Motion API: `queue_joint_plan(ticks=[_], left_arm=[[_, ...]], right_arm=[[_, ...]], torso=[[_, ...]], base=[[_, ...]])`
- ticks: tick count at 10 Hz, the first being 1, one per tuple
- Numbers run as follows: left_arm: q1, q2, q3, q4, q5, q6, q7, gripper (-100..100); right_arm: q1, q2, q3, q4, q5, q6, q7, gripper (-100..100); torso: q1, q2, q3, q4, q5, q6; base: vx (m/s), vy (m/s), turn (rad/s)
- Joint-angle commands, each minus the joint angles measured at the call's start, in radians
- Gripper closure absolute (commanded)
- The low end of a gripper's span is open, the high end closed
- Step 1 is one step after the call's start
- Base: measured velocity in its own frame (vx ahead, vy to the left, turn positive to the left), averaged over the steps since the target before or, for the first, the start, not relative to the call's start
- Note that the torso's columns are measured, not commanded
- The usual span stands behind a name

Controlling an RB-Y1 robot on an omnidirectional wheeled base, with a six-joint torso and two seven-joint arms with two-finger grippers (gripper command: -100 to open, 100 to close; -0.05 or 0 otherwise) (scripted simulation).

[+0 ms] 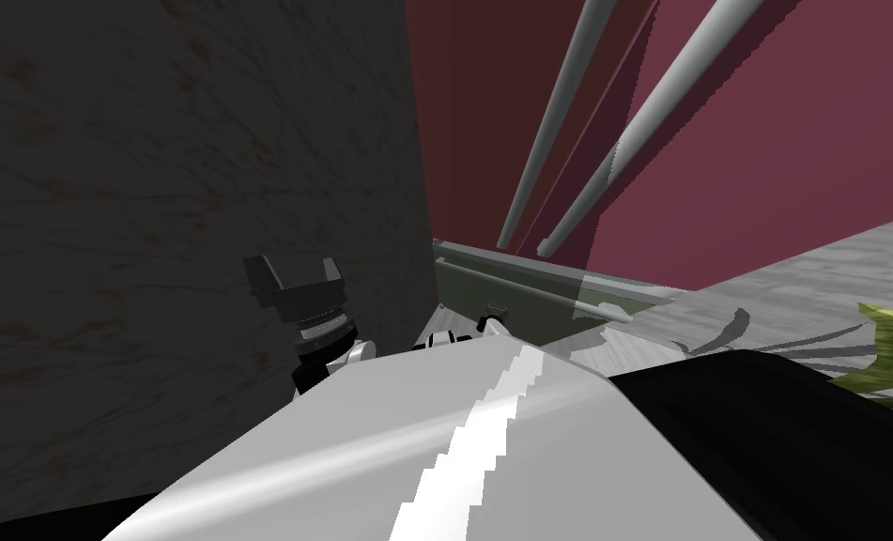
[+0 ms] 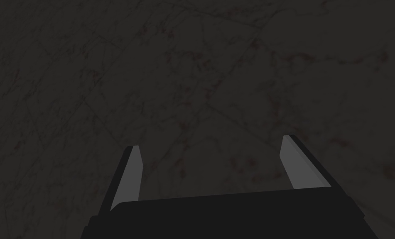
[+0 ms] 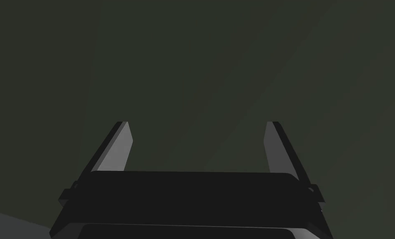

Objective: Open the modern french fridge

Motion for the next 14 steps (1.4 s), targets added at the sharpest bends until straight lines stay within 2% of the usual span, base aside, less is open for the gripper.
queue_joint_plan(ticks=[1,3,4,6,7,9,10,12,13,14], left_arm=[[0.000,0.000,0.000,0.000,0.000,0.000,0.000,0],[0.000,0.000,0.000,0.000,0.000,0.000,0.000,0],[0.000,0.000,0.000,0.000,0.000,0.000,0.000,0],[0.000,0.000,0.000,0.000,0.000,0.000,0.000,0],[0.000,0.000,0.000,0.000,0.000,0.000,0.000,0],[0.000,0.000,0.000,0.000,0.000,0.000,0.000,0],[0.000,0.000,0.000,0.000,0.000,0.000,0.000,0],[0.000,0.000,0.000,0.000,0.000,0.000,0.000,0],[0.000,0.000,0.000,0.000,0.000,0.000,0.000,0],[0.000,0.000,0.000,0.000,0.000,0.000,0.000,0]], right_arm=[[-0.017,-0.007,0.004,0.034,0.068,0.045,0.004,-100],[-0.037,-0.014,0.011,0.073,0.130,0.103,0.012,-100],[-0.037,-0.014,0.011,0.073,0.148,0.103,0.012,-100],[-0.059,-0.021,0.018,0.117,0.215,0.162,0.020,-100],[-0.059,-0.021,0.018,0.117,0.230,0.162,0.020,-100],[-0.081,-0.027,0.025,0.167,0.295,0.221,0.029,-100],[-0.081,-0.027,0.025,0.167,0.312,0.221,0.029,-100],[-0.105,-0.033,0.031,0.219,0.376,0.280,0.037,-100],[-0.105,-0.033,0.031,0.221,0.392,0.280,0.037,-100],[-0.117,-0.036,0.034,0.249,0.429,0.308,0.041,-100]], torso=[[0.000,0.000,0.000,0.000,0.000,0.000],[0.000,0.001,0.000,0.000,0.000,0.000],[0.000,0.000,0.000,0.000,0.000,0.000],[0.000,0.000,0.000,0.000,0.000,0.000],[0.000,0.000,0.000,0.000,0.000,0.000],[0.000,0.000,0.000,0.000,0.000,0.000],[0.000,0.000,0.000,0.000,0.000,0.000],[0.000,0.000,0.000,0.000,0.000,0.000],[0.000,0.000,0.000,0.000,0.000,0.000],[0.000,0.000,0.000,0.000,0.000,0.000]], base=[[-0.009,-0.010,0.020],[-0.017,-0.014,0.039],[-0.011,-0.011,0.012],[-0.012,-0.011,0.034],[-0.011,-0.010,0.013],[-0.013,-0.012,0.031],[-0.009,-0.010,0.018],[-0.012,-0.011,0.032],[-0.011,-0.012,0.017],[-0.010,-0.012,0.023]])
